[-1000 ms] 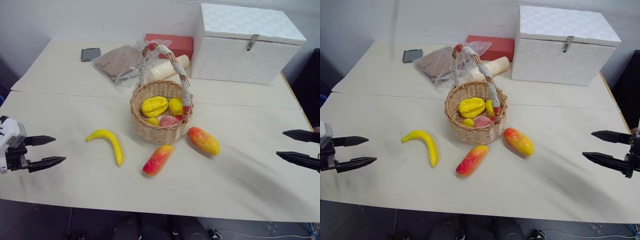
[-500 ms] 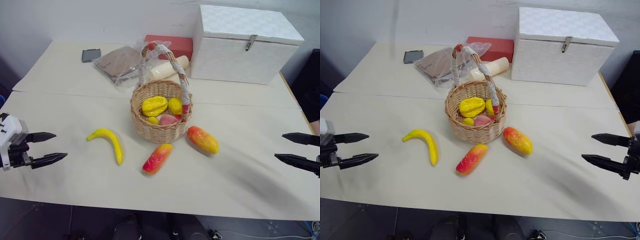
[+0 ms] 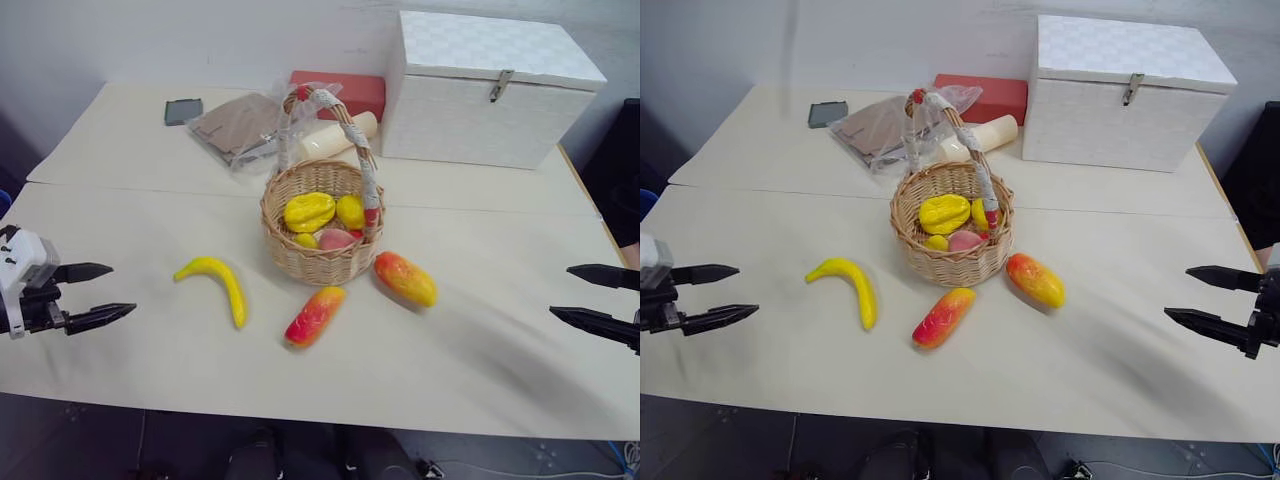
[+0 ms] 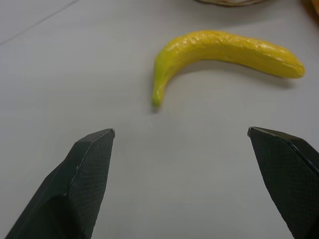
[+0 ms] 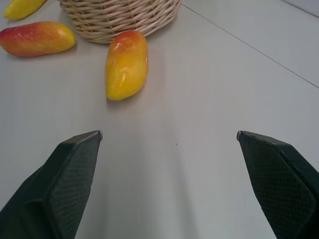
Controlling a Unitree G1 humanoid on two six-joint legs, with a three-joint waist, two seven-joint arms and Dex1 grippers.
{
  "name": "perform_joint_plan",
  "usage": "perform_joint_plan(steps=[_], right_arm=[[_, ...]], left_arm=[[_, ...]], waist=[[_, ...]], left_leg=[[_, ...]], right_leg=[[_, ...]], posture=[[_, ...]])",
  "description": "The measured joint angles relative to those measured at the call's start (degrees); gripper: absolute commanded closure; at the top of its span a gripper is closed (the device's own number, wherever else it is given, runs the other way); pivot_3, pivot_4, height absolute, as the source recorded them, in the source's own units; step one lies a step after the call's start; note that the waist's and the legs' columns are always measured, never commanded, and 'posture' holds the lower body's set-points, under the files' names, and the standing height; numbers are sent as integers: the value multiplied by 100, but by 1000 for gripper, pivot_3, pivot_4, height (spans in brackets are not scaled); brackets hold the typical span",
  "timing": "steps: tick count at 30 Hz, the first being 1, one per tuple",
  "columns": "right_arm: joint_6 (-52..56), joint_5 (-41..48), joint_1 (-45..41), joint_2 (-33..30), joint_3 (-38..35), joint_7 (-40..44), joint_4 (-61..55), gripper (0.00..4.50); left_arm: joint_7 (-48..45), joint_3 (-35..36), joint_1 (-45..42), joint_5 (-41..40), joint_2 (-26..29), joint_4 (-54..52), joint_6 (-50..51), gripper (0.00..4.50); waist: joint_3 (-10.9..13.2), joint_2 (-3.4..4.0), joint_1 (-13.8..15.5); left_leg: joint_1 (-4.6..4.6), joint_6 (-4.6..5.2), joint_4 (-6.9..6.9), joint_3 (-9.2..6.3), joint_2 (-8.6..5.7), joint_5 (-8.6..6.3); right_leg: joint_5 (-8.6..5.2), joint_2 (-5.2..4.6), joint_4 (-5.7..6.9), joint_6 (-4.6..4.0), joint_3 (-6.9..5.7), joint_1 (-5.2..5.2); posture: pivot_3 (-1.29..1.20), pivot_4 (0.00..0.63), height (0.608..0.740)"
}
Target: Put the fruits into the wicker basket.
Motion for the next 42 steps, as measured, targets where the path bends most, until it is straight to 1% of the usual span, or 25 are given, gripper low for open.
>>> perform_joint_plan(steps=[3, 5, 10, 12, 13, 15, 17, 22, 27, 28, 29, 32, 37, 40, 42], right_arm=[[218, 90, -83, -23, -6, -4, -146, 37], [530, 339, -83, -93, -21, 60, -502, 37], [830, 832, -349, -98, -43, -71, -1775, 37], [1065, 1175, -607, -100, -15, -189, -2083, 37], [1205, 1437, -834, -110, 8, -289, -2325, 37], [1412, 1844, -1126, -228, 21, -426, -2687, 37], [1578, 2153, -1311, -297, 12, -549, -2916, 37], [1958, 2802, -1645, -344, 16, -970, -3252, 37], [2177, 3180, -1701, -405, -3, -1359, -3404, 37], [2186, 3202, -1700, -405, -5, -1416, -3424, 0], [2204, 3241, -1683, -405, -31, -1499, -3480, 0], [2263, 3314, -1617, -404, -106, -1636, -3592, 0], [2262, 3311, -1627, -404, -115, -1744, -3568, 0], [2248, 3273, -1652, -404, -104, -1759, -3543, 0], [2239, 3251, -1686, -404, -69, -1769, -3524, 0]], left_arm=[[-9, -277, -356, -5, -73, -25, -13, 0], [-97, -500, -682, 2, -71, -86, -35, 0], [-638, -1531, -1786, 357, -43, -141, -525, 0], [-931, -2108, -2472, 782, -90, 261, -959, 0], [-1143, -2524, -2986, 1124, -197, 613, -1349, 0], [-1442, -3079, -3677, 1613, -451, 1170, -2039, 0], [-1620, -3520, -4197, 2042, -759, 1832, -2630, 0], [-1812, -4213, -5153, 2747, -1569, 3299, -3779, 0], [-1812, -4509, -5497, 3160, -1933, 4141, -4521, 0], [-1812, -4550, -5517, 3218, -1978, 4234, -4620, 377], [-1813, -4642, -5526, 3333, -1996, 4335, -4820, 491], [-1819, -4779, -5527, 3491, -1994, 4524, -5164, 1398], [-1821, -4778, -5529, 3479, -2017, 4711, -5242, 2880], [-1827, -4712, -5517, 3365, -2036, 4702, -5031, 3798], [-1828, -4617, -5461, 3172, -2019, 4569, -4814, 3880]], waist=[[0, 0, 3], [0, 0, 5], [0, 0, 13], [3, 5, 17], [5, 8, 24], [7, 11, 39], [6, 10, 42], [7, 8, 60], [8, 6, 41], [9, 6, 41], [9, 5, 37], [9, 5, 34], [9, 5, 48], [13, -1, 48], [13, -2, 47]], left_leg=[[0, 1, 11, -1, 0, 1], [1, 0, 16, -3, 1, 2], [0, -5, 30, -6, 0, 4], [-6, -6, 56, -7, 2, 3], [-8, -5, 63, -6, 0, 3], [-9, -1, 70, -4, -1, 3], [-16, 8, 76, -4, -1, 0], [-43, 16, 94, 0, 0, -5], [-47, 15, 90, 4, 2, -5], [-46, 15, 91, 4, 2, -5], [-46, 18, 91, 4, 2, -7], [-42, 24, 93, 3, 2, -9], [-39, 31, 113, 0, 0, -5], [-39, 33, 125, -5, 0, -5], [-39, 33, 128, -6, 0, -4]], right_leg=[[1, 0, 8, 1, 0, 2], [1, 2, 14, 2, -1, 3], [3, 8, 16, 5, -1, 8], [3, 12, 25, 6, -2, 8], [7, 13, 26, 14, -2, 9], [10, 12, 24, 18, 1, 11], [12, 12, 18, 22, 3, 10], [11, 9, 15, 31, 8, -6], [9, 9, 14, 34, 13, -14], [9, 9, 14, 34, 14, -14], [9, 8, 16, 34, 15, -14], [9, 7, 23, 34, 15, -12], [10, 5, 58, 34, 14, -11], [10, 6, 78, 34, 11, -12], [10, 5, 83, 34, 11, -12]], posture=[[0, 150, 740], [0, 150, 740], [0, 150, 740], [0, 150, 740], [0, 150, 740], [0, 150, 740], [0, 150, 740], [0, 150, 740], [0, 150, 740], [0, 150, 740], [0, 150, 740], [0, 150, 740], [0, 150, 740], [0, 150, 740], [0, 150, 740]])
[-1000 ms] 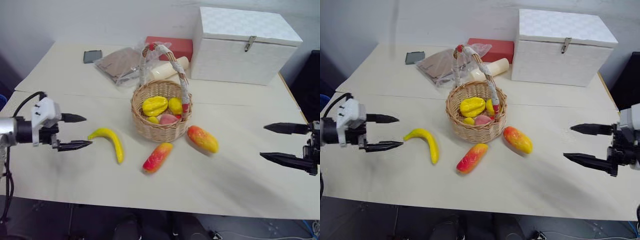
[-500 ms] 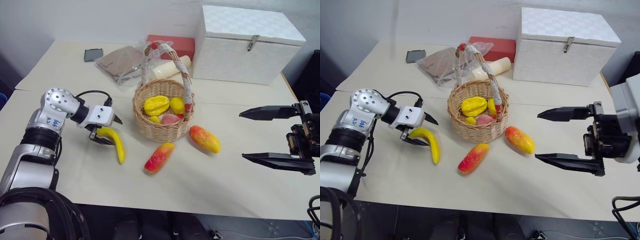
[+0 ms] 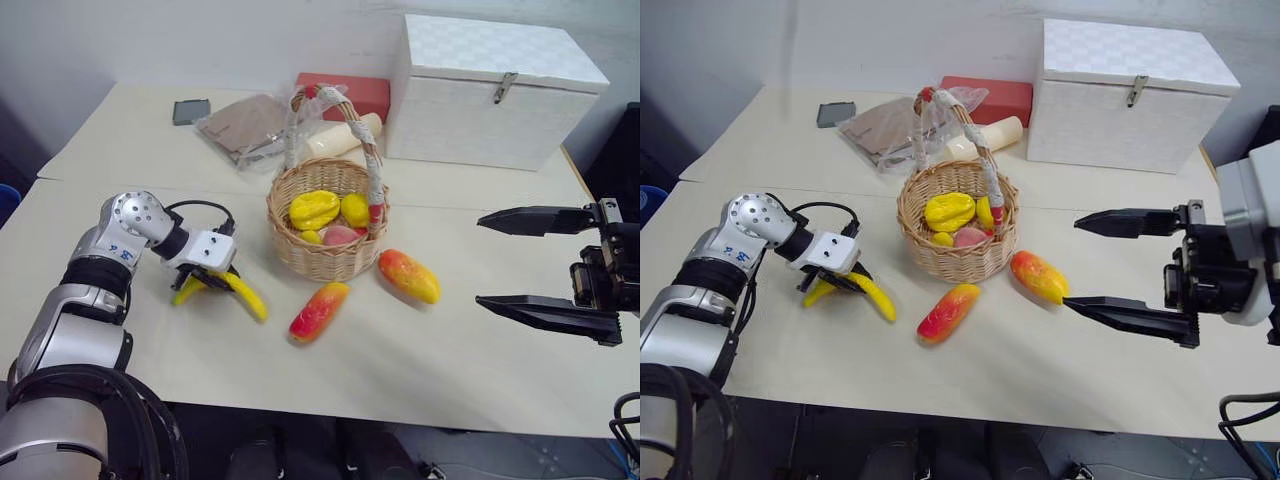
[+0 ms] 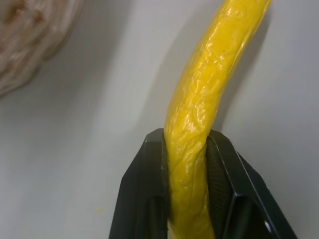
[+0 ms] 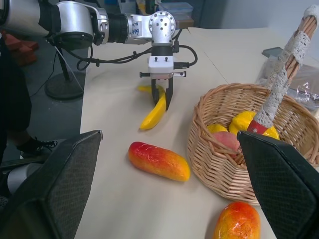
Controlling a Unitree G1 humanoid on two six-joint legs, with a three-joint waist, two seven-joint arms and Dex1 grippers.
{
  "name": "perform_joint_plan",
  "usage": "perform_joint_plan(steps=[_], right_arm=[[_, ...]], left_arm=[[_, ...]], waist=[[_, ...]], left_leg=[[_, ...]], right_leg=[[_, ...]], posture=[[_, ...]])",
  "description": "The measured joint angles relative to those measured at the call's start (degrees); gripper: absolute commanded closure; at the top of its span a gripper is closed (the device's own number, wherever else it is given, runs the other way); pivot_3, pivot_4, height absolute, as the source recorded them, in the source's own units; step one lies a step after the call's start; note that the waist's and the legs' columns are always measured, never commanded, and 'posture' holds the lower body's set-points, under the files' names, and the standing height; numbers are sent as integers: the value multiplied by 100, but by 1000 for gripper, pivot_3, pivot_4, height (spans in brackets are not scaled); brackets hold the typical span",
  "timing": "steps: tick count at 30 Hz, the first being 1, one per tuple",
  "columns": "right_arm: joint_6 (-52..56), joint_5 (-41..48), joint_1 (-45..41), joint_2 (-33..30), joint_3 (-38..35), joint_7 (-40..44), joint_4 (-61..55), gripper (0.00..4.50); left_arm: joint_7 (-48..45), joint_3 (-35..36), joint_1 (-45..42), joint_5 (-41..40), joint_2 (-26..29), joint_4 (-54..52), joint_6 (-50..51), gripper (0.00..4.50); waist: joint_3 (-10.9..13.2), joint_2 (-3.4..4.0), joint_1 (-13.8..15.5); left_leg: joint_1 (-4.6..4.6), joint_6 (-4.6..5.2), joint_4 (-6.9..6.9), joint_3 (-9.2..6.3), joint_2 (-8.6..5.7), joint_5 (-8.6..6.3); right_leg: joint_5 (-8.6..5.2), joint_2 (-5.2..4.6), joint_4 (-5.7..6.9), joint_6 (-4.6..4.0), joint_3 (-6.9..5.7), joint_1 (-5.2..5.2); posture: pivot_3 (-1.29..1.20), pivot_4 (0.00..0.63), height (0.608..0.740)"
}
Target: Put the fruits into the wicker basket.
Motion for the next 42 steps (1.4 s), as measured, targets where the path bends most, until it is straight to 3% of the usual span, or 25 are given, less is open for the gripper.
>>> perform_joint_plan(steps=[3, 7, 10, 14, 17, 23, 30, 38, 42], right_arm=[[-39, -44, -95, 0, 98, -50, 22, 0], [-115, -114, -214, 16, 190, -132, 75, 0], [-158, -118, -257, 116, 327, -251, 115, 0], [-237, -193, -347, 182, 515, -400, 112, 0], [-245, -244, -318, 275, 545, -503, 104, 0], [-264, -237, -71, 401, 424, -731, -67, 0], [-305, -221, 196, 584, 282, -1006, -290, 0], [-352, -178, 264, 608, 283, -1179, -421, 0], [-359, -171, 263, 608, 285, -1183, -421, 0]], left_arm=[[-1, 95, 148, -426, 165, -522, 570, 3880], [-1, 554, 286, -1326, 400, -1589, 2138, 3880], [4, 850, -4, -1721, 475, -2123, 3037, 3880], [18, 909, -741, -1749, 171, -2192, 3594, 3880], [141, 853, -1240, -1551, -225, -1818, 3570, 3880], [1000, 278, -2055, -387, -994, -316, 2466, 3880], [1205, 429, -2691, -258, -1606, 565, 2156, 3880], [1359, 525, -2691, -31, -1696, 879, 1818, 1438], [1187, 853, -2687, -228, -1664, 825, 1982, 1438]], waist=[[1, -2, -26], [5, -8, -38], [6, -10, -28], [8, -12, 51], [8, -13, 94], [10, -15, 104], [16, -22, 111], [17, -24, 114], [17, -23, 113]], left_leg=[[-1, 0, 0, 0, 1, 0], [-4, -2, 1, -6, 3, 1], [-5, -3, 11, -7, 1, 1], [-5, -2, 28, -9, -3, 1], [-4, -1, 31, -6, -5, 1], [-9, 0, 25, 2, -5, 1], [-85, -32, 30, 6, -5, 18], [-84, -33, 37, 7, -6, 24], [-84, -32, 39, 7, -6, 25]], right_leg=[[0, 0, 2, 0, -1, -1], [-1, 2, 3, 0, -6, -3], [-1, 1, 6, 0, -8, -1], [0, 1, 9, 7, -8, 6], [2, 1, 9, 10, -4, 7], [3, 3, -8, 12, 7, 3], [1, 3, 7, 16, 8, -81], [1, 4, 24, 16, 11, -86], [1, 5, 30, 16, 9, -87]], posture=[[0, 150, 740], [0, 150, 740], [0, 150, 740], [0, 150, 740], [0, 150, 740], [0, 150, 740], [0, 150, 740], [0, 150, 740], [0, 150, 740]])
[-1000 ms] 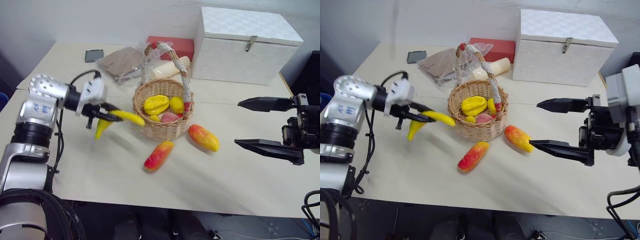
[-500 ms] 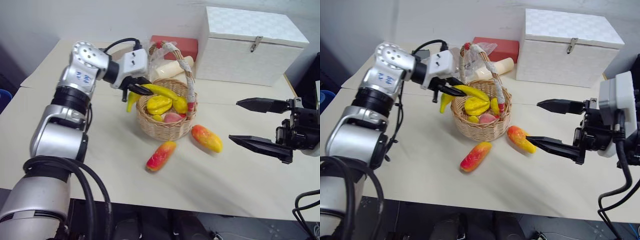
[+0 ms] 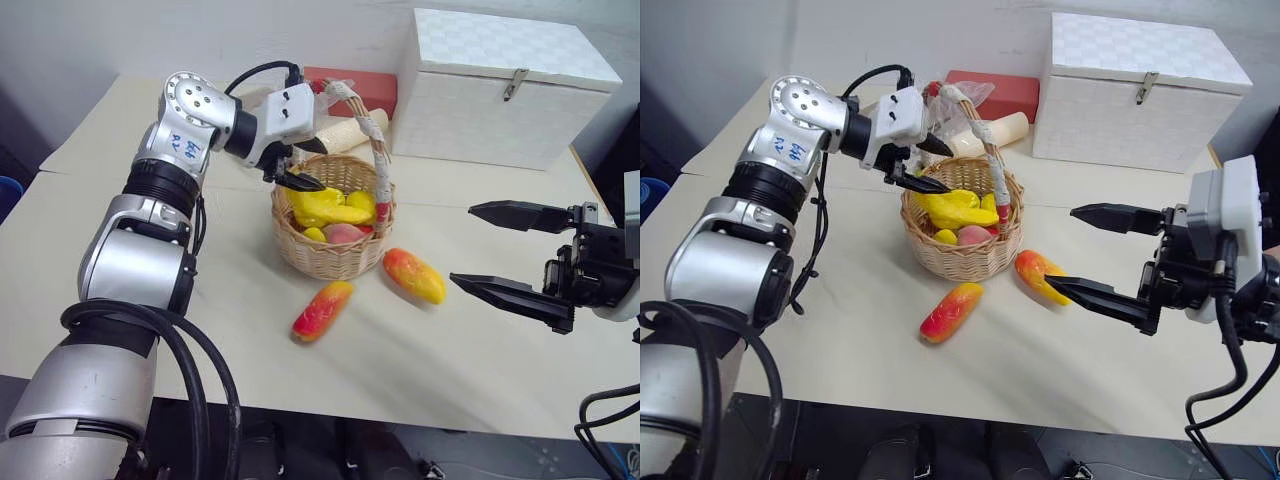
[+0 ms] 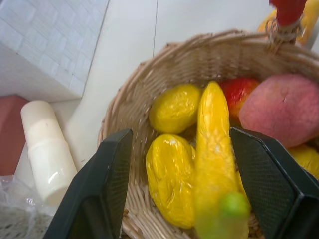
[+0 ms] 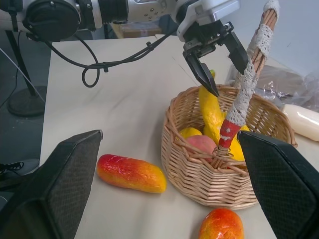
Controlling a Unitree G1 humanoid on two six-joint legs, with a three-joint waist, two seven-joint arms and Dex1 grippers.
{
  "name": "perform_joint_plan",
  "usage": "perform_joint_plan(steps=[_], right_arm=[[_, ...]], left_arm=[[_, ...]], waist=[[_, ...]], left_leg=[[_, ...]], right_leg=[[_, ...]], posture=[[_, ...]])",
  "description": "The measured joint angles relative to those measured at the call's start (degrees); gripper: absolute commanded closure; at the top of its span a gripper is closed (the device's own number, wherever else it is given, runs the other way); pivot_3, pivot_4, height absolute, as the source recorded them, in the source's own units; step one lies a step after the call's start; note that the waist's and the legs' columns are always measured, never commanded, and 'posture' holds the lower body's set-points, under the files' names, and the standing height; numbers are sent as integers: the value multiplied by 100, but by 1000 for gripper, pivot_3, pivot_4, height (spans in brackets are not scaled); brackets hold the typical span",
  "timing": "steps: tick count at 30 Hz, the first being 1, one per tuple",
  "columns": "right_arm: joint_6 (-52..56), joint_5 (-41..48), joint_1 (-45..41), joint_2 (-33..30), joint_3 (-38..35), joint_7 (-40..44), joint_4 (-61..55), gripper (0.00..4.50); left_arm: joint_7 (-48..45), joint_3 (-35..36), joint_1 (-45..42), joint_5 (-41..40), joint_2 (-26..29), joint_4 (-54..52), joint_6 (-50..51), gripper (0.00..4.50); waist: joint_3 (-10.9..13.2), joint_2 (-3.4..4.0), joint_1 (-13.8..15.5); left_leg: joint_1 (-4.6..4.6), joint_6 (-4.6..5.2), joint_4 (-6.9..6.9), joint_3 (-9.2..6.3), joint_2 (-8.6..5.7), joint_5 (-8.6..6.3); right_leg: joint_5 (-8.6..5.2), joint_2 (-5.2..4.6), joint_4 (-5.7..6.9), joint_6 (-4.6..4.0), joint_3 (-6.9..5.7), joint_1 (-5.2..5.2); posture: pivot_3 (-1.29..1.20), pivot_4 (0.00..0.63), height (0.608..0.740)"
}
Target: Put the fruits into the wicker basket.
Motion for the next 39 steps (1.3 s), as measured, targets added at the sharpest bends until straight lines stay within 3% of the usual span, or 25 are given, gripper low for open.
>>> perform_joint_plan(steps=[5, 8, 10, 12, 15, 18, 21, 24, 32, 39], right_arm=[[-3, 2, -9, 0, 23, 0, -1, 0], [-5, 24, 3, 0, 30, 0, 3, 0], [-7, -3, 72, 0, 35, 34, -7, 0], [-39, -80, 145, -1, 40, 110, -20, 0], [-90, -174, 477, -10, -13, 422, -36, 0], [-92, -274, 716, -72, -325, 662, -7, 0], [-99, -342, 854, -71, -448, 704, -22, 0], [-98, -341, 1038, -28, -490, 671, -132, 0], [-73, -165, 1660, 10, -1111, 614, -550, 0], [-60, 124, 2026, 155, -1358, 246, -916, 0]], left_arm=[[-515, 431, 258, -592, 310, -998, 1201, 1438], [-880, 441, 1276, -973, 1026, -3131, 3097, 1438], [-628, 427, 2218, -1295, 1357, -4924, 5047, 1438], [-417, 419, 2592, -1492, 1449, -5747, 5998, 1438], [-4, 462, 3423, -1948, 2023, -7491, 7641, 1438], [480, 623, 3836, -2252, 2274, -8362, 8763, 1438], [1088, 738, 3831, -2426, 1861, -8550, 9607, 1438], [1721, 768, 3833, -2719, 1408, -8517, 10071, 1438], [2783, 167, 3844, -3365, 1177, -8138, 10134, 1438], [2961, -302, 3655, -3577, 758, -7615, 10090, 1438]], waist=[[0, 2, -22], [1, 7, -88], [2, 7, -84], [3, 5, -43], [3, 4, -14], [5, 0, 3], [12, -11, 12], [19, -25, -3], [19, -25, 3], [20, -27, 17]], left_leg=[[2, -4, -1, 1, 1, 2], [12, -13, -6, 0, 4, 7], [8, -21, 6, -19, 5, 14], [7, -18, 13, -25, 2, 20], [18, -16, 15, -31, -2, 27], [38, -1, 13, -44, -12, 29], [102, 21, -2, -58, -18, 16], [96, 19, -6, -65, -16, 12], [95, -21, -18, -70, -15, 20], [93, -15, -17, -73, -18, 17]], right_leg=[[0, 2, 5, 0, 1, -1], [-4, 3, 21, -8, 5, 0], [-7, 2, 37, -11, -5, 1], [-7, 0, 46, -11, -8, 1], [-7, -1, 53, -10, -8, 14], [-4, -1, 53, -7, -10, 35], [-4, -2, 26, -6, -18, 115], [-3, -1, 17, -6, -24, 115], [-6, 1, 0, -7, -23, 117], [-4, 0, -7, -4, -23, 121]], posture=[[0, 150, 740], [0, 150, 740], [0, 150, 740], [0, 150, 740], [0, 150, 740], [0, 150, 740], [0, 150, 740], [0, 150, 740], [0, 150, 740], [0, 150, 740]])
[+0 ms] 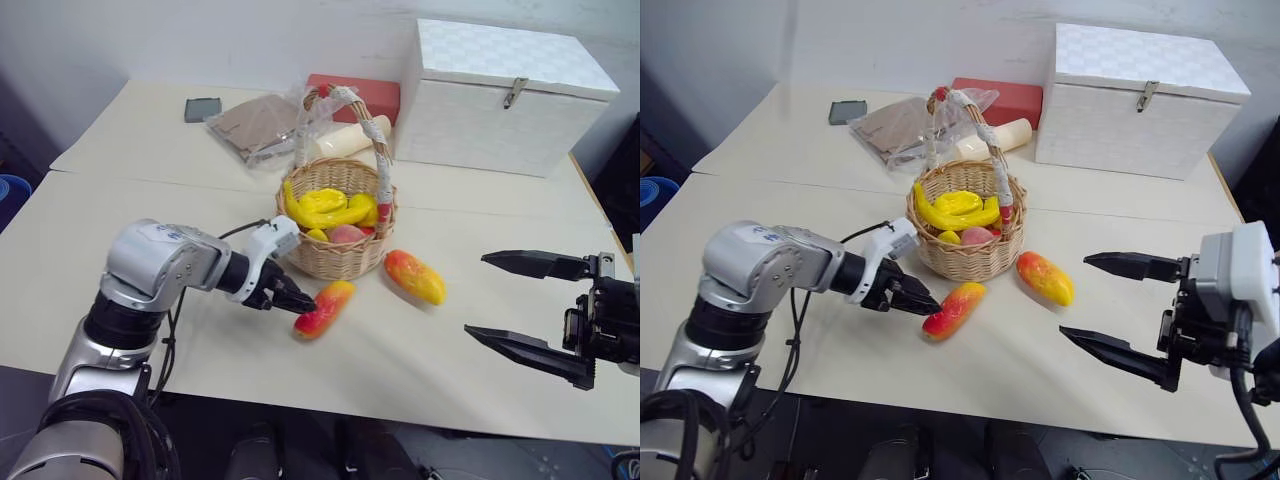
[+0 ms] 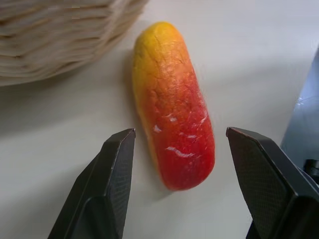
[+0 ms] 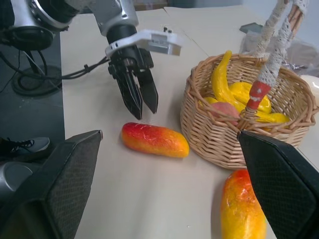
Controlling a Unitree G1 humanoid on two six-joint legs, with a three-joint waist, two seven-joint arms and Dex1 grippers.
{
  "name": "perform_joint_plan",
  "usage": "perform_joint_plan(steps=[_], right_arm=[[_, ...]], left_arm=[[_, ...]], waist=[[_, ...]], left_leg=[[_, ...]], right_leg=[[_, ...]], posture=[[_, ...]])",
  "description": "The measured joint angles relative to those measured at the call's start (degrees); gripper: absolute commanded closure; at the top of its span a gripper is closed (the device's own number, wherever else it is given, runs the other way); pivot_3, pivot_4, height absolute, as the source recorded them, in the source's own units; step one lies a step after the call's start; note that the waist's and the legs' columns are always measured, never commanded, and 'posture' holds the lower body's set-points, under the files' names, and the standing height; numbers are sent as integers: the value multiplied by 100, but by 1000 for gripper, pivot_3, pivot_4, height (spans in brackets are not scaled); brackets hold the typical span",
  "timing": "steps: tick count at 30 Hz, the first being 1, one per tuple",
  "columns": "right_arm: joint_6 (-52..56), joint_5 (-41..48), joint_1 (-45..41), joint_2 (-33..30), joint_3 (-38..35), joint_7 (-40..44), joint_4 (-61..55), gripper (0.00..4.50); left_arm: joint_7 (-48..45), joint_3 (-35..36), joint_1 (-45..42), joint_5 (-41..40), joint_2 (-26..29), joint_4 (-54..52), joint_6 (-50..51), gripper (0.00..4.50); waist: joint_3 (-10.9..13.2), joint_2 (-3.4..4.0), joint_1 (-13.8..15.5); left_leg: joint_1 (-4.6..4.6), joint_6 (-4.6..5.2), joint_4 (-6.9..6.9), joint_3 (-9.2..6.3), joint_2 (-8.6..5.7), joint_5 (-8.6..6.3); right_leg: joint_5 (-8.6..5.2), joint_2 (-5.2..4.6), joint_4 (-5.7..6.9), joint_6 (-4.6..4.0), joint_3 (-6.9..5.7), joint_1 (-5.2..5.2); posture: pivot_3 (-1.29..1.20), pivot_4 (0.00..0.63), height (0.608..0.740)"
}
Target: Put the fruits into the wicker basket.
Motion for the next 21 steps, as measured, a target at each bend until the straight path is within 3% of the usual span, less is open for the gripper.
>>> perform_joint_plan(steps=[8, 15, 21], right_arm=[[-20, 273, 151, 12, -108, -387, -197, 0], [-36, 391, 193, 11, -159, -582, -247, 0], [-50, 390, 121, 8, -123, -629, -238, 0]], left_arm=[[86, -673, -202, 4, -218, 284, -308, 1438], [81, -1188, -288, 95, -195, 497, -751, 3005], [-127, -1346, -291, 90, 23, 527, -1031, 3125]], waist=[[0, 0, -10], [0, 0, -2], [0, 0, -7]], left_leg=[[-1, 0, -3, -1, 1, 0], [-2, 6, -4, -3, 0, -4], [-2, 16, -7, -3, 1, -10]], right_leg=[[0, 1, -4, 0, 0, -1], [0, 0, -10, 0, 0, 1], [1, 0, -16, 1, 0, 2]], posture=[[0, 150, 740], [0, 150, 740], [0, 150, 740]])
